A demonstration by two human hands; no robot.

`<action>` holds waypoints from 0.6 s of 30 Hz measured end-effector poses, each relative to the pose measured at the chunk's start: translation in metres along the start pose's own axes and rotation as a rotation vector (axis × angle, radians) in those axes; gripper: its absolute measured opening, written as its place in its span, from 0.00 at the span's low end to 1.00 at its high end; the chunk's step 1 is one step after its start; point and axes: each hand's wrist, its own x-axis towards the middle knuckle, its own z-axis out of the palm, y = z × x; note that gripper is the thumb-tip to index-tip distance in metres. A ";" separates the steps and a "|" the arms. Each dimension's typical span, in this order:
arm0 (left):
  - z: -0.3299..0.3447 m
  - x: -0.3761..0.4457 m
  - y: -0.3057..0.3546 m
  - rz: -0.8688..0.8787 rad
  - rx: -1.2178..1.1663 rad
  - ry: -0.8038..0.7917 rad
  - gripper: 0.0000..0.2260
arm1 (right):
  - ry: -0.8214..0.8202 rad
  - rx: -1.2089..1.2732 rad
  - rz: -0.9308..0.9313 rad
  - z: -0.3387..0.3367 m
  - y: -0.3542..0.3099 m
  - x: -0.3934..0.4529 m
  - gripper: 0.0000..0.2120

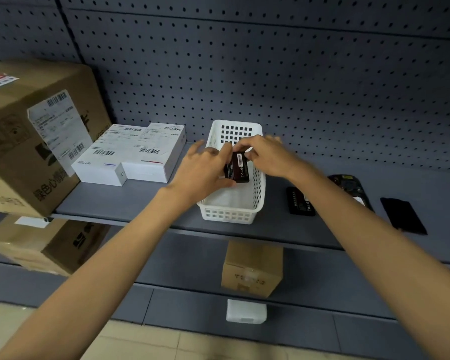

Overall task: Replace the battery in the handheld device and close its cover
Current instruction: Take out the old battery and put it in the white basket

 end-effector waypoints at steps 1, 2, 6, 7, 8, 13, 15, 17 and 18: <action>0.000 -0.001 0.002 -0.007 0.008 -0.029 0.26 | -0.012 -0.033 0.003 0.000 0.001 0.001 0.17; -0.001 -0.001 0.003 -0.016 0.026 -0.062 0.27 | -0.024 -0.053 0.008 0.001 0.001 0.002 0.18; 0.001 0.003 0.005 -0.042 0.072 -0.181 0.30 | -0.094 -0.086 0.027 0.002 0.002 0.006 0.21; 0.003 0.003 0.005 -0.048 0.070 -0.200 0.31 | -0.116 -0.086 0.030 0.002 0.001 0.007 0.22; 0.004 0.004 0.005 -0.053 0.070 -0.218 0.31 | -0.133 -0.082 0.035 0.003 0.001 0.008 0.22; 0.006 0.006 0.007 -0.057 0.135 -0.280 0.34 | -0.211 -0.101 0.052 0.000 -0.005 0.012 0.24; 0.006 0.007 0.008 -0.054 0.156 -0.295 0.35 | -0.247 -0.148 0.056 0.001 -0.008 0.013 0.24; 0.006 0.008 0.008 -0.053 0.175 -0.305 0.36 | -0.264 -0.196 0.058 0.003 -0.009 0.014 0.24; 0.006 0.008 0.008 -0.051 0.184 -0.308 0.36 | -0.268 -0.219 0.060 0.005 -0.010 0.014 0.23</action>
